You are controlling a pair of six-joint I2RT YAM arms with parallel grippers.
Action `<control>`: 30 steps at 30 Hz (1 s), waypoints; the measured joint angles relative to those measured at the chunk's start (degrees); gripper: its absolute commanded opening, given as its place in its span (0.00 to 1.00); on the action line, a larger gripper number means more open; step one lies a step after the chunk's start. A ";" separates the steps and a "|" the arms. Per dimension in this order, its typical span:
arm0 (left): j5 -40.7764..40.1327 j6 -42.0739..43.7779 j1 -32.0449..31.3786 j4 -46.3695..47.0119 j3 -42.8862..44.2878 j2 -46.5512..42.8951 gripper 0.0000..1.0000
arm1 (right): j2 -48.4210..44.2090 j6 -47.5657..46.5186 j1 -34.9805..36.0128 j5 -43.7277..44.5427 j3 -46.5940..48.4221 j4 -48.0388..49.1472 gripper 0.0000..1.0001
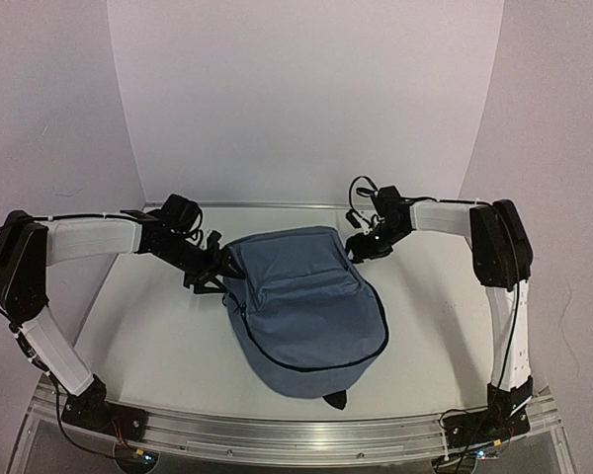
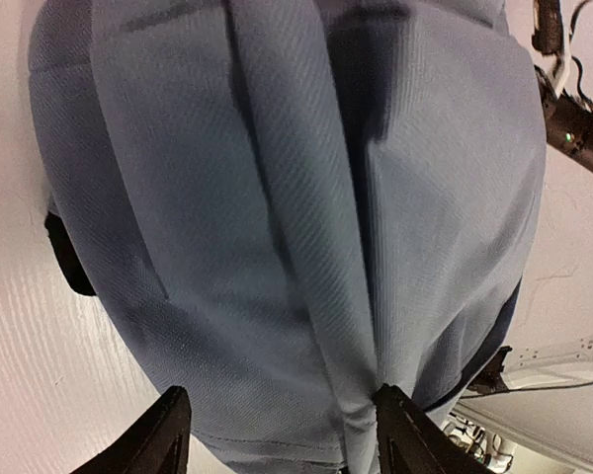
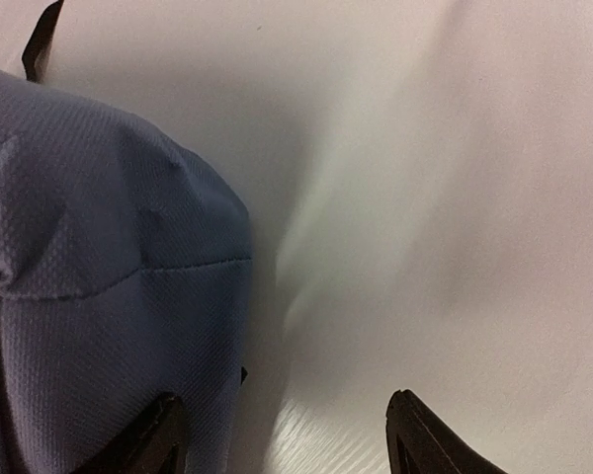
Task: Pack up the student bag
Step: Adjust the student bag at the center of the board, then reset both arms
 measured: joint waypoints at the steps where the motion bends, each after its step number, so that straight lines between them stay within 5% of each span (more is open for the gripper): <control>1: -0.70 -0.04 0.09 -0.38 -0.13 -0.66 0.66 | -1.32 0.20 0.41 -0.10 -1.48 -0.18 0.70; 8: -3.57 -0.62 2.75 -1.30 1.19 1.04 0.66 | -7.94 1.06 2.78 -0.10 -8.33 -1.16 0.74; 18: -2.01 2.07 5.37 -1.41 16.06 15.56 0.65 | -10.12 0.96 2.73 0.96 -10.16 -1.80 0.78; 25: -2.72 2.64 6.47 -4.12 19.15 16.39 0.99 | -10.19 0.15 1.30 2.15 -8.08 -3.37 0.98; 30: -1.99 4.34 10.85 -12.53 23.66 12.42 1.00 | -13.54 -0.21 -2.19 2.77 -3.16 -4.14 0.98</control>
